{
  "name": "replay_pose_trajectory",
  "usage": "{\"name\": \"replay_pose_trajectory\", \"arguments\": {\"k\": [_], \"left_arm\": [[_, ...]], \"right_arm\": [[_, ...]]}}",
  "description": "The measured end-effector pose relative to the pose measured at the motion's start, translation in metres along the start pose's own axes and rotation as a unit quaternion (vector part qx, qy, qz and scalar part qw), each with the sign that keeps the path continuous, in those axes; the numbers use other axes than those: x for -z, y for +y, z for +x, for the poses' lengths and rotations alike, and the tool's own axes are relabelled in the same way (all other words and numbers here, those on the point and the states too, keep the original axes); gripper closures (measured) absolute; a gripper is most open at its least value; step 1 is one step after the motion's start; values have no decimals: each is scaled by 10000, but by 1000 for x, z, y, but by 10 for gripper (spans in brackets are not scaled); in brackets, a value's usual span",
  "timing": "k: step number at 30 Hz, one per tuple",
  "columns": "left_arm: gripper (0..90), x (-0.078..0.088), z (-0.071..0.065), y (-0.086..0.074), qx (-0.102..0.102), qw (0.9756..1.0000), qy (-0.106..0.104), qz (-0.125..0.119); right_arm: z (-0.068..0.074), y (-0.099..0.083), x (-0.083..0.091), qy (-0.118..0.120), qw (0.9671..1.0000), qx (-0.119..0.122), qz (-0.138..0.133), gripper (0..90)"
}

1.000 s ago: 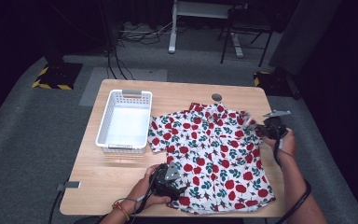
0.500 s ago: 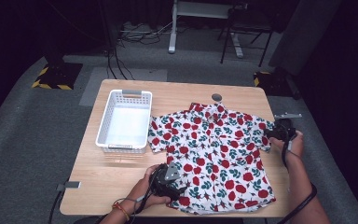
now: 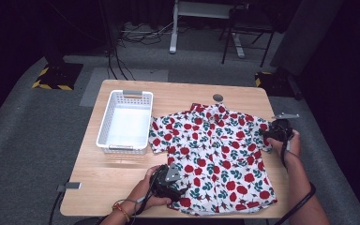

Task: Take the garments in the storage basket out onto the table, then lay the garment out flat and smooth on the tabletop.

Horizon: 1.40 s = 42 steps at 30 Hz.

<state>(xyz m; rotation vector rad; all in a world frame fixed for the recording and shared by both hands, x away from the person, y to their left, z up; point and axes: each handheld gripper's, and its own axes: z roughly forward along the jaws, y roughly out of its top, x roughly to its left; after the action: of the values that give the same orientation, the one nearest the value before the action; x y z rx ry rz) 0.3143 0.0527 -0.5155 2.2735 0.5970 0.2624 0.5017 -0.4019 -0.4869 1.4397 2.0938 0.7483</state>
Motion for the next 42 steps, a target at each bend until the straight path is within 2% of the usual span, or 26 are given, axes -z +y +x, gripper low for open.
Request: {"name": "replay_pose_trajectory", "arguments": {"k": [3, 6, 16, 24, 29, 33, 39, 40, 41, 42], "left_arm": [[234, 0, 0, 0, -5, 10000, -8, -13], [234, 0, 1, 0, -13, 10000, -18, -14], [234, 1, 0, -1, -31, 10000, -26, -3], [234, 3, 0, -3, -40, 10000, -20, -11], [234, 3, 0, -3, -42, 10000, -24, -3], [234, 3, 0, -3, -40, 10000, -25, -1], [234, 3, 0, -3, -43, 10000, -31, 0], [234, 3, 0, -3, -43, 10000, -30, -3], [234, 3, 0, -3, -44, 10000, -33, -1], [234, 3, 0, -3, -46, 10000, -33, 0]], "right_arm": [[-3, 2, 1, 28, 10000, -16, -51, 441], [-11, 6, 3, -41, 9999, -24, -106, 433], [-19, 16, -1, -196, 9998, 8, -50, 442], [-21, 23, -11, -264, 9996, 31, 134, 436], [-29, 21, -19, -268, 9993, -135, 216, 438], [-34, 16, -24, -194, 9991, -206, 308, 476], [-42, 11, -24, 33, 9988, -439, 195, 480], [-42, 11, -24, 43, 9989, -439, 179, 491], [-44, 10, -23, 49, 9988, -464, 159, 550], [-44, 10, -23, 49, 9988, -464, 159, 550]]}}
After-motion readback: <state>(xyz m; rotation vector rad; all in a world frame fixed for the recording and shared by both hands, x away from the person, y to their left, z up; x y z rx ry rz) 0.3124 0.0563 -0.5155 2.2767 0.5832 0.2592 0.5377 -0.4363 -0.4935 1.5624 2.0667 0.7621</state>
